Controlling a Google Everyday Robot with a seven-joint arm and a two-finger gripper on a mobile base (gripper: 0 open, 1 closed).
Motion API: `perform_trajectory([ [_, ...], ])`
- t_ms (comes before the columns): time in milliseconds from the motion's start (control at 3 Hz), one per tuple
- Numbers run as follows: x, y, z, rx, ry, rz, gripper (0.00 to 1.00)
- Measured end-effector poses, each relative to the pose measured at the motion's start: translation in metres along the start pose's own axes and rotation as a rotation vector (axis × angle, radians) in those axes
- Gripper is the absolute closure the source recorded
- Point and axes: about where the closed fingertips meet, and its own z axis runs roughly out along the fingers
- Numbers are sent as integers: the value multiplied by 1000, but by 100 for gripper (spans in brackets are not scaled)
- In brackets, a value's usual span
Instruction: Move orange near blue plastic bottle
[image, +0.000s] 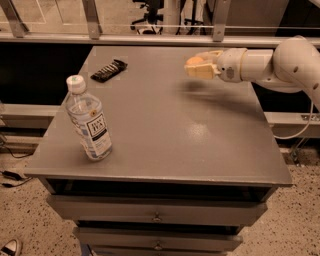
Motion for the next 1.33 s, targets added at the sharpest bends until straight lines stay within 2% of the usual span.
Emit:
perform_trajectory([
  [333, -17, 21, -7, -47, -26, -35, 100],
  [667, -21, 60, -15, -135, -4, -46, 100],
  [1000, -21, 66, -14, -150, -5, -46, 100],
  [1333, -22, 80, -12, -188, -8, -46, 100],
])
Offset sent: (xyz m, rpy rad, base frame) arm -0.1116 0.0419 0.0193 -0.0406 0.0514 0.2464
